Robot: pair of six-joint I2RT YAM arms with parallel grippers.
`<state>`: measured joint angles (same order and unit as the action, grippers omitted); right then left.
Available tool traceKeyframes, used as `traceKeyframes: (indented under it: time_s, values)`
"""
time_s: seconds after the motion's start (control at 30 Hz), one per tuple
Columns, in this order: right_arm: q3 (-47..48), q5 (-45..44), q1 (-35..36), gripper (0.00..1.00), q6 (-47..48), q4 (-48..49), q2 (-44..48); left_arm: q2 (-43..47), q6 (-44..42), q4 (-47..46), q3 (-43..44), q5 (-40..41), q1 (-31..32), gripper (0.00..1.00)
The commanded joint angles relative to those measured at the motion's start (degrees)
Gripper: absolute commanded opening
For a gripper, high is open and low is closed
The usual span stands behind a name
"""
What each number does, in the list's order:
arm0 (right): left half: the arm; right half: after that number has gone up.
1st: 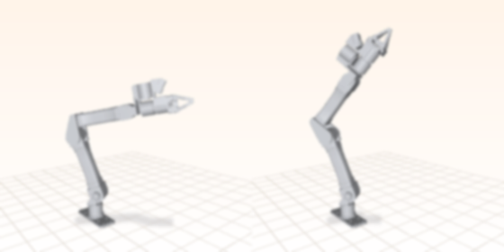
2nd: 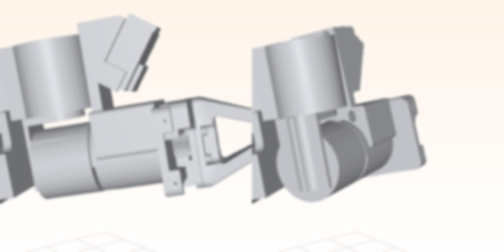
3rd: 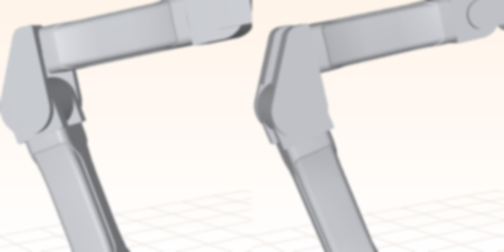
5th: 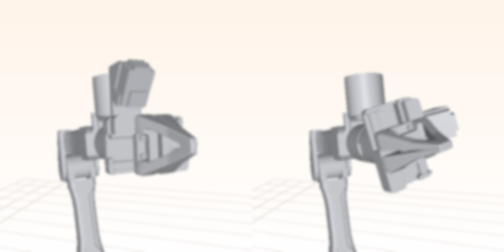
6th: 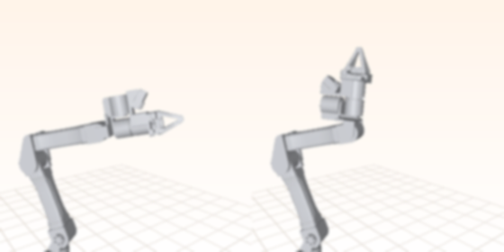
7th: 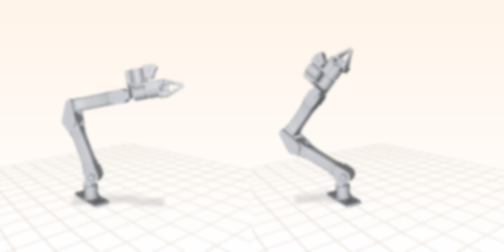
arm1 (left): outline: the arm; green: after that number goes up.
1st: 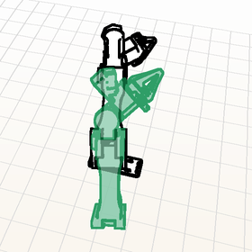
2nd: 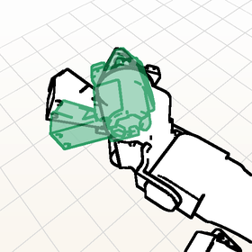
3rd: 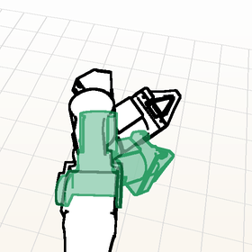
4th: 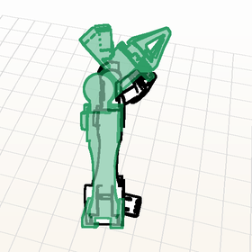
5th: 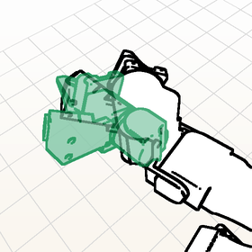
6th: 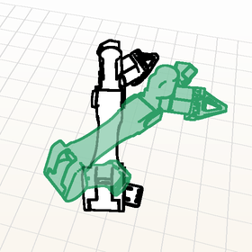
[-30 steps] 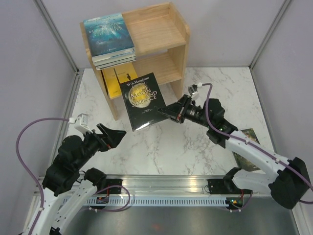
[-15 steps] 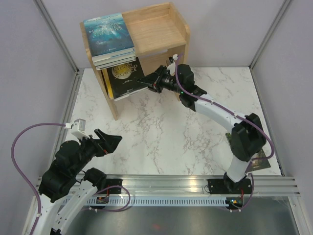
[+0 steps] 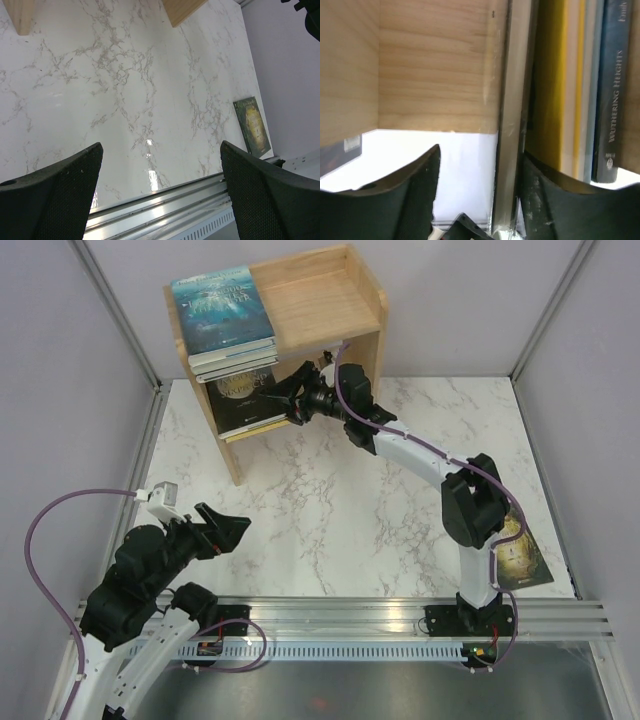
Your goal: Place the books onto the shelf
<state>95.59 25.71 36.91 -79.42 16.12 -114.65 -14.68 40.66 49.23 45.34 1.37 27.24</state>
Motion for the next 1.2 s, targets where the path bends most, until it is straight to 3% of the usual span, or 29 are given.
traceKeyframes:
  time_s: [0.0, 0.03, 0.07, 0.1, 0.27, 0.53, 0.63, 0.87, 1.0, 1.17]
  values:
    - [2.1, 0.0, -0.4, 0.66, 4.8, -2.1, 4.9, 0.5, -2.7, -1.0, 0.9, -0.4, 0.2, 1.00]
    - [2.0, -1.4, -0.7, 0.68, 8.0, -4.4, 5.5, 0.6, -2.7, -1.0, 0.9, -0.5, 0.2, 1.00]
    - [2.3, -2.2, -1.3, 0.84, 9.8, -9.9, 6.6, 0.6, -2.7, -1.1, 0.9, -0.5, 0.3, 1.00]
    - [3.0, -3.0, -1.5, 0.86, 12.0, -13.3, 6.9, 0.7, -2.6, -1.2, 0.7, -0.5, 0.2, 1.00]
    - [6.1, -9.1, -3.1, 0.88, 21.6, -28.2, 8.7, 0.7, -2.6, -1.3, 0.6, -0.7, 0.2, 1.00]
    - [5.8, -11.1, -3.6, 0.87, 25.5, -33.3, 9.5, 0.6, -2.6, -1.5, 0.5, -0.7, 0.2, 1.00]
    - [4.7, -11.7, -3.6, 0.82, 25.7, -33.3, 10.5, 0.5, -2.5, -1.5, 0.5, -0.8, 0.2, 1.00]
    - [2.9, -13.7, -3.1, 0.42, 25.3, -33.3, 14.0, 0.4, -2.7, -1.6, 0.4, -0.8, 0.2, 1.00]
    - [3.8, -14.2, -2.5, 0.33, 25.0, -33.3, 13.7, 0.4, -2.7, -1.8, 0.4, -0.9, 0.2, 1.00]
    - [6.8, -13.1, -1.2, 0.28, 23.6, -33.0, 9.5, 0.8, -2.8, -1.8, 0.5, -0.9, 0.2, 1.00]
